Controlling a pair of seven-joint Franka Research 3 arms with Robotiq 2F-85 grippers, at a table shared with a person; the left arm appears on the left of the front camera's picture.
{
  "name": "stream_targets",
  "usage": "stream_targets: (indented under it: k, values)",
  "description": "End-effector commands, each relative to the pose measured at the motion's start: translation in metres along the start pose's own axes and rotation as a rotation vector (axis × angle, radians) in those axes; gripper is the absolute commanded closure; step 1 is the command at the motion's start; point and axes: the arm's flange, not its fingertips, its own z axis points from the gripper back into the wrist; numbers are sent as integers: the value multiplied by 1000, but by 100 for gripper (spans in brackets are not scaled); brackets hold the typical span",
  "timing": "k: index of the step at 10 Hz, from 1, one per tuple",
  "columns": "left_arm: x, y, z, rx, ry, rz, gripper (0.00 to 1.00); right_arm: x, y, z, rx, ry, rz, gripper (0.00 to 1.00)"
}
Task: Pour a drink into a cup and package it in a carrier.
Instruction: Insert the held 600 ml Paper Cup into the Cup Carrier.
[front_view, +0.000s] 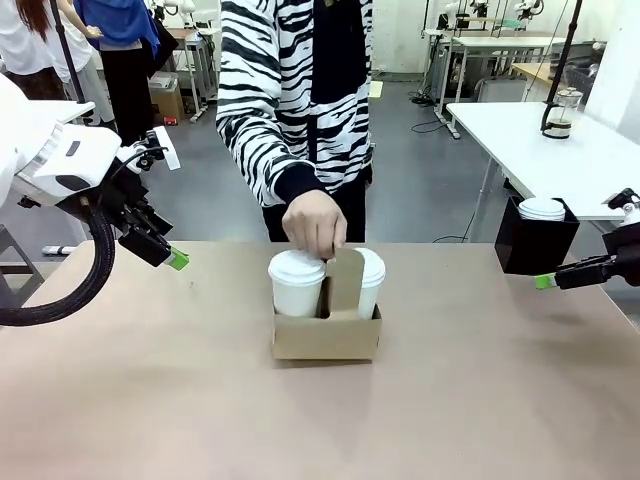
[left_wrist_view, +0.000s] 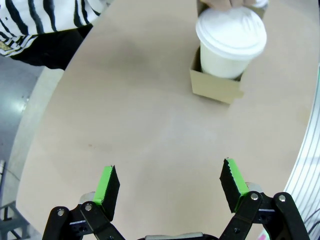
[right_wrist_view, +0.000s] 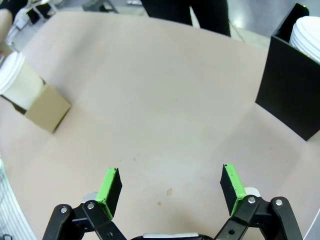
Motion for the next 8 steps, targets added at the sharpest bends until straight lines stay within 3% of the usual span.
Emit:
stream_targets:
  k: [1, 8]
  values:
    - [0, 0, 0, -9, -7, 16, 0, -2, -1, 2, 9, 2, 3, 0]
    - [0, 0, 0, -9, -7, 16, 0, -2, -1, 2, 9, 2, 3, 0]
